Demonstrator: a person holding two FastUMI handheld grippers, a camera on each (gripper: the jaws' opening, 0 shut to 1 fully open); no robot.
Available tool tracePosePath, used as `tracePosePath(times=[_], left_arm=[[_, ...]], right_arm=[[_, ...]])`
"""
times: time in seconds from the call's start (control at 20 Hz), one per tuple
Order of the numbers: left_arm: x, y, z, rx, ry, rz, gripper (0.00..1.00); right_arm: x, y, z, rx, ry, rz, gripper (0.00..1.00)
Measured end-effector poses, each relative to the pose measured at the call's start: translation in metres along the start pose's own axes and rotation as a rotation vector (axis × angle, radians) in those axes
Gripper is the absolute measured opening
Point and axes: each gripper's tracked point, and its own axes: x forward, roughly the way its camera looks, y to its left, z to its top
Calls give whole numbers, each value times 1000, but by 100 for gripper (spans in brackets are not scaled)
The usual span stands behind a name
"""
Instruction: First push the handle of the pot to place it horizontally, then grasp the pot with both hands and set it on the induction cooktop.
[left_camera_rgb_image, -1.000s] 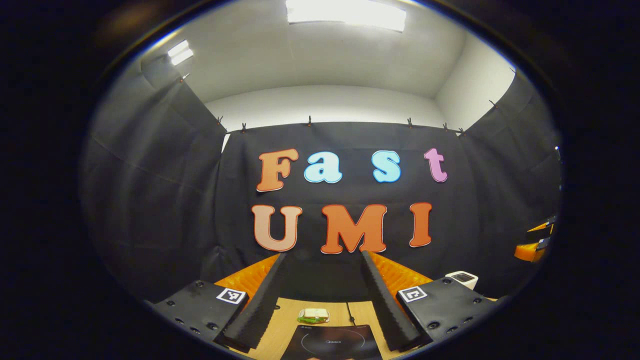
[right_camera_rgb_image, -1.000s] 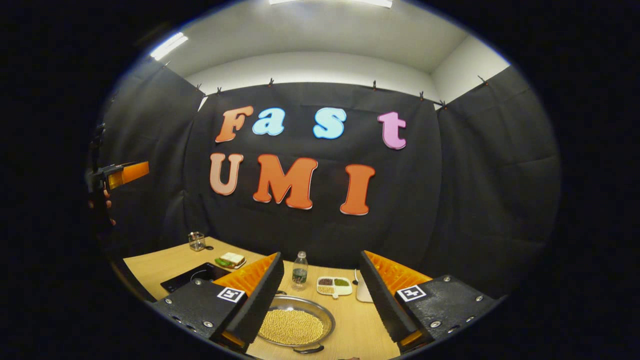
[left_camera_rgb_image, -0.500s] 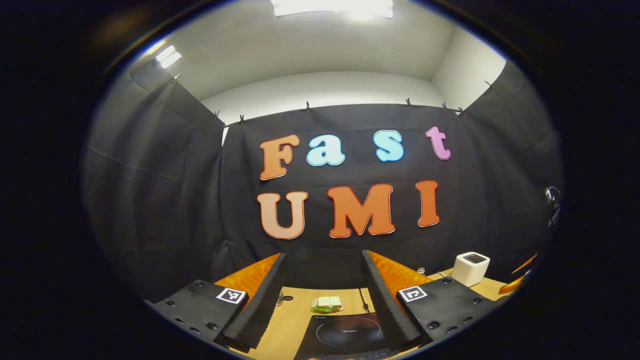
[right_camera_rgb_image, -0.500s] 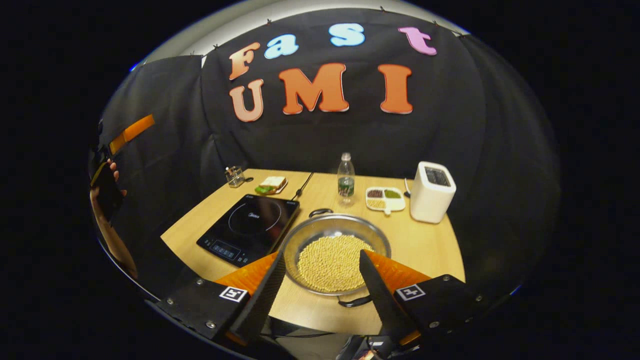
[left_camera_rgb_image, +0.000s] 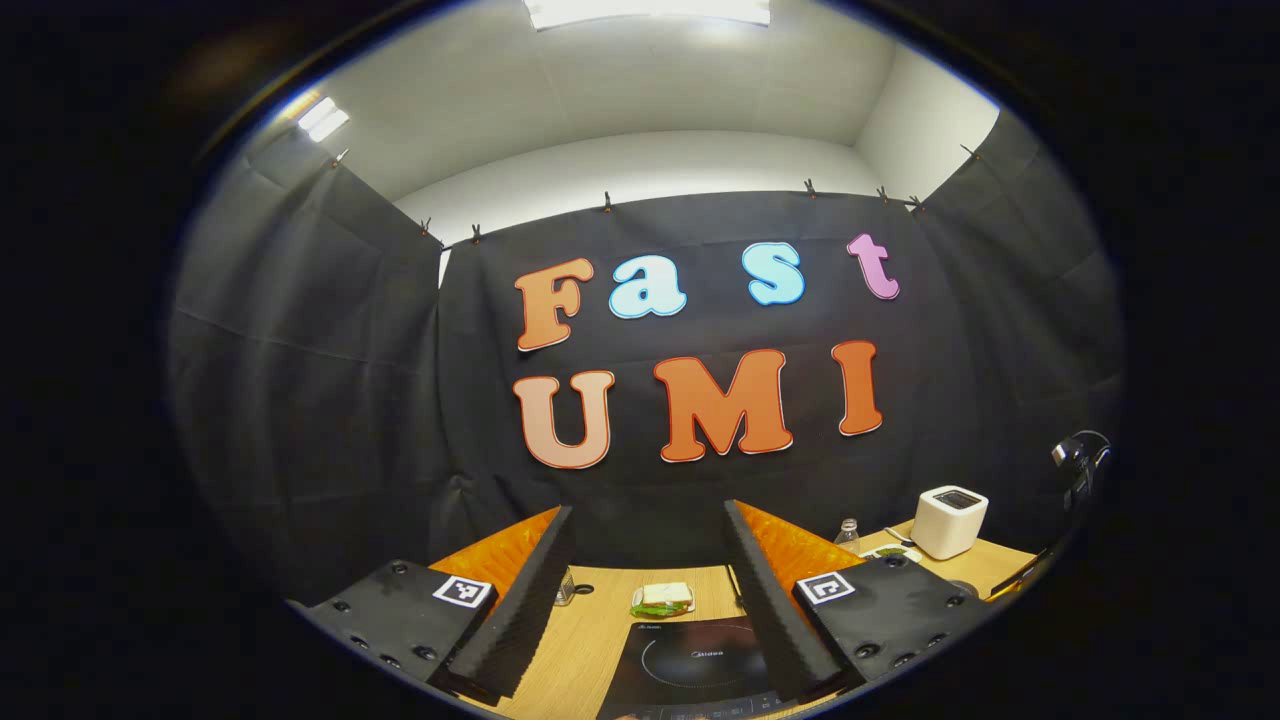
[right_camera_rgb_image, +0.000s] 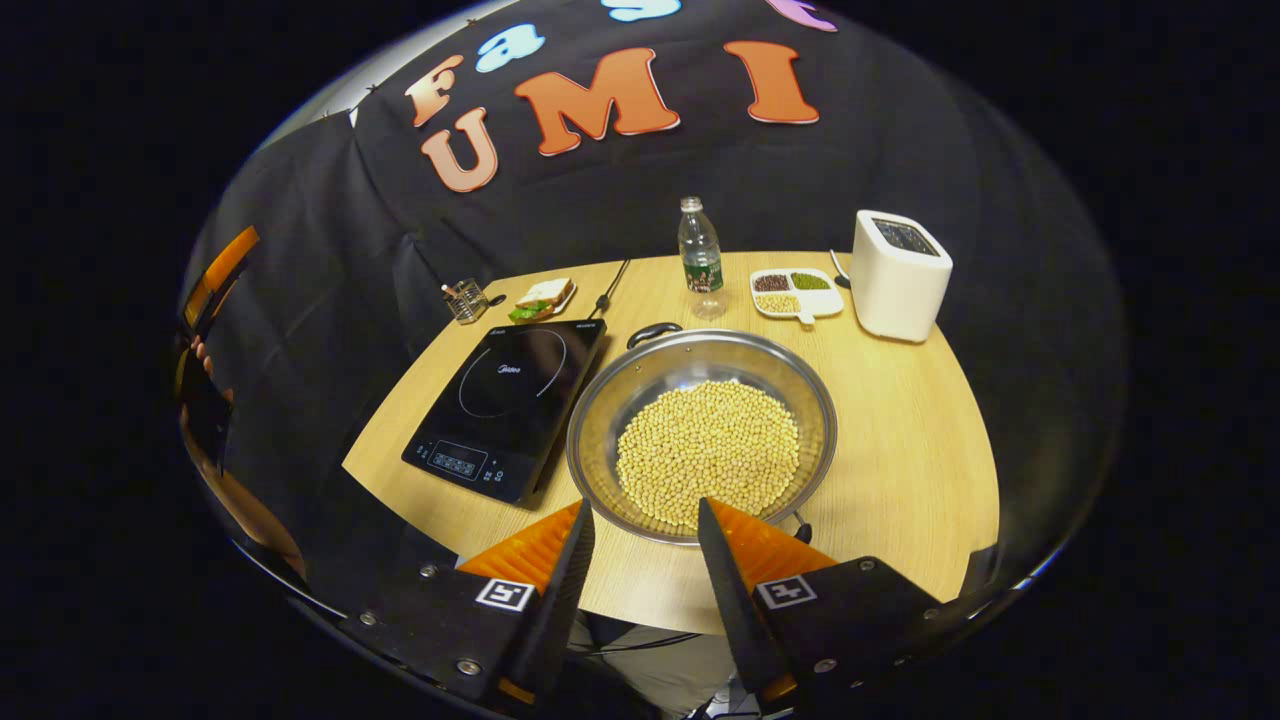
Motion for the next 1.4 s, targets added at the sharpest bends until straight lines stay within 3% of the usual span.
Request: tracePosePath(times=[0.2,0.5,0.55,0.9,1.0,1.4], left_arm=[[2,0,-6,2,13,-1,98],[6,4,-14,5,35,14,98],[7,5,-16,16,39,19,98],[12,0,-28,29,72,24,98],[14,-3,-33,38,83,16,98],[25,-12,-56,34,141,-9,96]], right_arm=[[19,14,-31,104,121,97,41],[42,-11,-55,153,237,48,2],[45,-14,-57,162,245,46,0],[76,-33,-70,210,277,-6,0],[76,-30,-70,263,279,11,0],[80,-35,-71,272,294,13,0]])
